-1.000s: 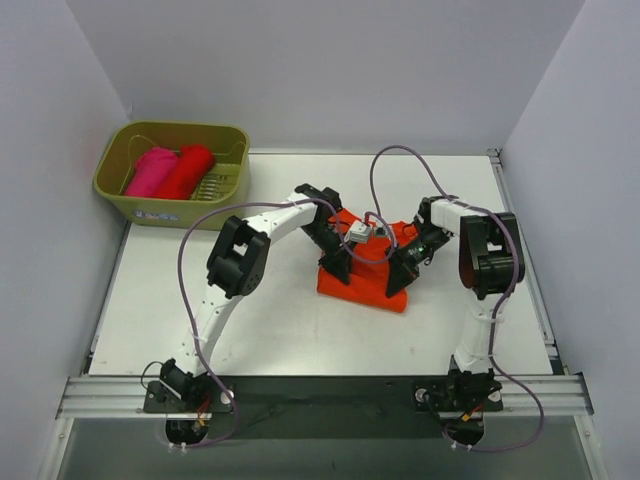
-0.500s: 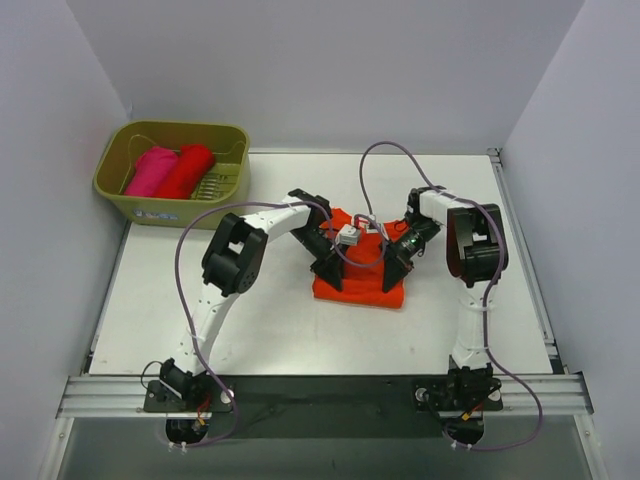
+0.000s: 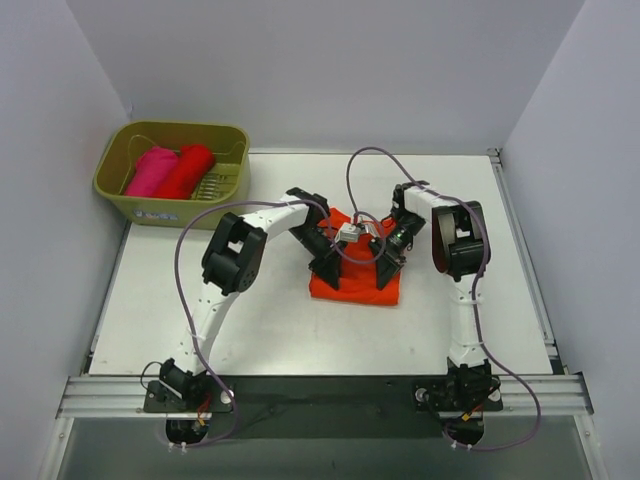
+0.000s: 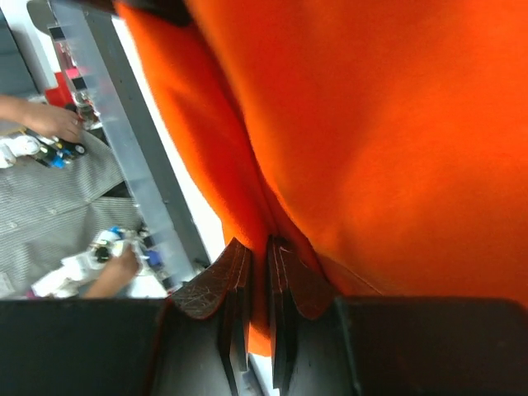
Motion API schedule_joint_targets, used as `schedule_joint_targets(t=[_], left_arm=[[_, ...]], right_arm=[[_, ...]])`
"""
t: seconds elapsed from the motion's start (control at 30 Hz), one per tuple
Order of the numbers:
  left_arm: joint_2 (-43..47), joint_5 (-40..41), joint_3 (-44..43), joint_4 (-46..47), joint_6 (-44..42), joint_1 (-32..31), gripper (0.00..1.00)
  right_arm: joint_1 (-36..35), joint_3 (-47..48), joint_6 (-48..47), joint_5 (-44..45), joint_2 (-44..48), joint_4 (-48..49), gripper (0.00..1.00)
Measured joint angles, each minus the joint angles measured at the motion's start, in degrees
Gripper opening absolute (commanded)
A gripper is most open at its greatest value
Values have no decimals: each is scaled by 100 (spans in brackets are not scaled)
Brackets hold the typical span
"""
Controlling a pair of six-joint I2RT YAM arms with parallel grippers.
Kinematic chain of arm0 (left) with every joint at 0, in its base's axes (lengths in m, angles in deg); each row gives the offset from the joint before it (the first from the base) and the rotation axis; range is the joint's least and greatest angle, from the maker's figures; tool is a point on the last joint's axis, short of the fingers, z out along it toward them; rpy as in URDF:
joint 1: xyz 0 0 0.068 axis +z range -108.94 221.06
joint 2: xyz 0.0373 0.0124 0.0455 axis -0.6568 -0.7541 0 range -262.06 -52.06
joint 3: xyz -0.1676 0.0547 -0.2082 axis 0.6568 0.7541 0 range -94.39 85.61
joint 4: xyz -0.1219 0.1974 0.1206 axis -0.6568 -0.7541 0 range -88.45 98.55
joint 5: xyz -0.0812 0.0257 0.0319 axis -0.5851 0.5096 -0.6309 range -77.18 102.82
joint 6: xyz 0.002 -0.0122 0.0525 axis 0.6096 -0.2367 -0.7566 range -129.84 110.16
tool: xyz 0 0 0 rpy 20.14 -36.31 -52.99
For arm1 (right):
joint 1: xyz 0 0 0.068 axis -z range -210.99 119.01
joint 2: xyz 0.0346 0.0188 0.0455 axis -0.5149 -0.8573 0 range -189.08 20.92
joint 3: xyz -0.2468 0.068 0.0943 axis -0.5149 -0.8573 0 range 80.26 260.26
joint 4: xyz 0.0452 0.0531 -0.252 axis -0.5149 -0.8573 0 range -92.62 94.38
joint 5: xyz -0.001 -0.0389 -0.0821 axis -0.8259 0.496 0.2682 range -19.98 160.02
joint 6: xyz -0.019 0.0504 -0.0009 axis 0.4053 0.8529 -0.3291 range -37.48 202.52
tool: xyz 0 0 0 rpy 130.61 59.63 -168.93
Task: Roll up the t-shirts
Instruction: Roll the T-shirt to the center of the board.
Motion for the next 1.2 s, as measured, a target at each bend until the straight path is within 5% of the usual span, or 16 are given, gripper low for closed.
schedule_joint_targets(t=[0.33, 0.7, 0.83, 0.97, 1.2], left_arm=[[407, 302, 765, 472, 1250, 184, 40], [3259, 2367, 2188, 2107, 2806, 420, 50], [5117, 3200, 4557, 3901, 3119, 22, 71], [6590, 4356, 7167, 6227, 2973, -1364, 73], [6247, 5882, 8760, 9372, 2057, -2627, 73]], right_arm=[[-400, 343, 1327, 284, -173, 7, 2], [-575, 549, 1801, 885, -350, -160, 2], [-573, 605, 1910, 920, -413, -201, 1], [-553, 625, 1969, 918, -437, -225, 1], [-542, 680, 2028, 914, -490, -273, 1]])
